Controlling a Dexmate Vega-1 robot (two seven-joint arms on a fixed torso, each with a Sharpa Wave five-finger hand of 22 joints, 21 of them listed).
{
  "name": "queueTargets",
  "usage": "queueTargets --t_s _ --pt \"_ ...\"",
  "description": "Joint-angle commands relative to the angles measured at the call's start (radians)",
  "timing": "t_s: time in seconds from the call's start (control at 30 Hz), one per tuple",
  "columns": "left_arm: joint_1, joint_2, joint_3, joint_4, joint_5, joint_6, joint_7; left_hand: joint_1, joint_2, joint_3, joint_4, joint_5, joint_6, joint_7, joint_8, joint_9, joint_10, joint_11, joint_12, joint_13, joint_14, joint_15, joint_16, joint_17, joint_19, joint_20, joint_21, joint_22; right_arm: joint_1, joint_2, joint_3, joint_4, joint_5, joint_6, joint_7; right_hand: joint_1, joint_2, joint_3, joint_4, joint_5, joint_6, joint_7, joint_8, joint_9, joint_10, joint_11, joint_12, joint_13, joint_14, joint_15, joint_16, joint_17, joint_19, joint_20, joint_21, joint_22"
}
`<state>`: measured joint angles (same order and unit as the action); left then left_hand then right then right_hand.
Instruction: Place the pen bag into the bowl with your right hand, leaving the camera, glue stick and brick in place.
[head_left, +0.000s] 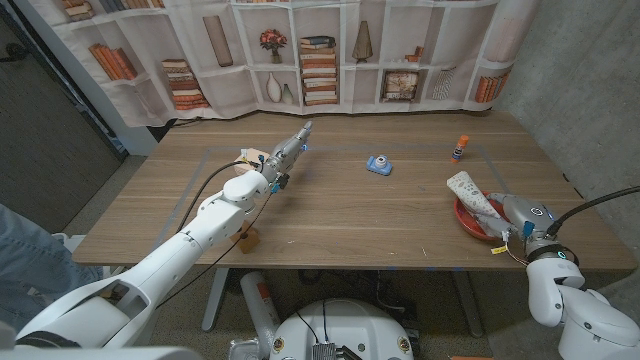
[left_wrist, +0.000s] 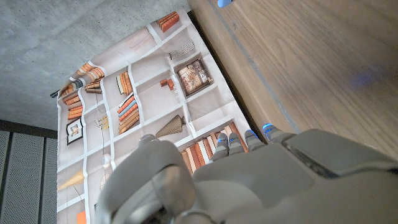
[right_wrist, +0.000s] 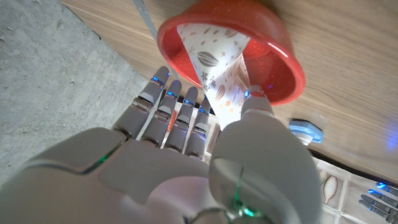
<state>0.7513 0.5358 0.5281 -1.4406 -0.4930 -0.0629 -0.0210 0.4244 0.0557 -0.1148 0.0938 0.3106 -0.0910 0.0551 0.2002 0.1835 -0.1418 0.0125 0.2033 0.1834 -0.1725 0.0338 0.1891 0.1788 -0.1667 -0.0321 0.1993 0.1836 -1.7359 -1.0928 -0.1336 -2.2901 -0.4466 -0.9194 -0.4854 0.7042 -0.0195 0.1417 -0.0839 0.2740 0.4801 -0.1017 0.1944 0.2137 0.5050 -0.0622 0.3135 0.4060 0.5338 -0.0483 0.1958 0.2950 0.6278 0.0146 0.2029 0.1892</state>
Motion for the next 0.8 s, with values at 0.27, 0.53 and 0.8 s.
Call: queueTargets --t_s 0.27,0.53,0.8 --pt "-0.004 0.001 0.0 0.015 -0.005 0.001 -0.009 0.0 0.008 -0.007 0.001 -0.002 -0.004 0.003 -0.002 0.005 -0.005 0.0 0.0 0.005 -0.055 0.002 -0.001 0.005 -0.15 -0.009 0.005 0.003 0.0 0.004 0.013 -0.007 0.011 0.041 -0.031 -0.008 -0.004 -0.006 -0.002 0.012 -0.008 0.001 0.001 0.001 -0.011 0.005 -0.002 0.005 -0.012 -0.049 -0.002 -0.002 0.009 -0.001 0.001 0.001" --pt "-0.004 0.004 -0.003 0.019 -0.008 -0.001 -0.013 0.001 0.009 -0.008 0.0 -0.002 -0.005 0.003 -0.002 0.005 -0.004 0.001 0.0 0.005 -0.056 0.002 -0.001 0.005 -0.15 -0.008 0.005 0.003 -0.014 0.015 0.041 -0.017 0.011 0.058 -0.035 -0.014 -0.009 -0.013 0.0 0.022 -0.041 0.001 -0.004 0.001 -0.045 0.011 -0.016 0.005 -0.052 -0.039 -0.011 -0.008 0.002 0.007 0.0 0.001" --pt "-0.003 0.006 -0.003 0.02 -0.009 0.0 -0.014 0.001 0.01 -0.009 0.0 -0.002 -0.005 0.002 -0.002 0.005 -0.005 0.0 0.0 0.005 -0.056 0.002 -0.001 0.005 -0.151 -0.007 0.005 0.003 -0.023 0.039 0.067 -0.009 0.008 0.111 -0.049 -0.018 -0.012 -0.018 0.001 0.031 -0.074 0.0 -0.009 0.0 -0.073 0.022 -0.027 0.005 -0.075 -0.032 -0.013 -0.014 -0.004 0.014 -0.001 0.001"
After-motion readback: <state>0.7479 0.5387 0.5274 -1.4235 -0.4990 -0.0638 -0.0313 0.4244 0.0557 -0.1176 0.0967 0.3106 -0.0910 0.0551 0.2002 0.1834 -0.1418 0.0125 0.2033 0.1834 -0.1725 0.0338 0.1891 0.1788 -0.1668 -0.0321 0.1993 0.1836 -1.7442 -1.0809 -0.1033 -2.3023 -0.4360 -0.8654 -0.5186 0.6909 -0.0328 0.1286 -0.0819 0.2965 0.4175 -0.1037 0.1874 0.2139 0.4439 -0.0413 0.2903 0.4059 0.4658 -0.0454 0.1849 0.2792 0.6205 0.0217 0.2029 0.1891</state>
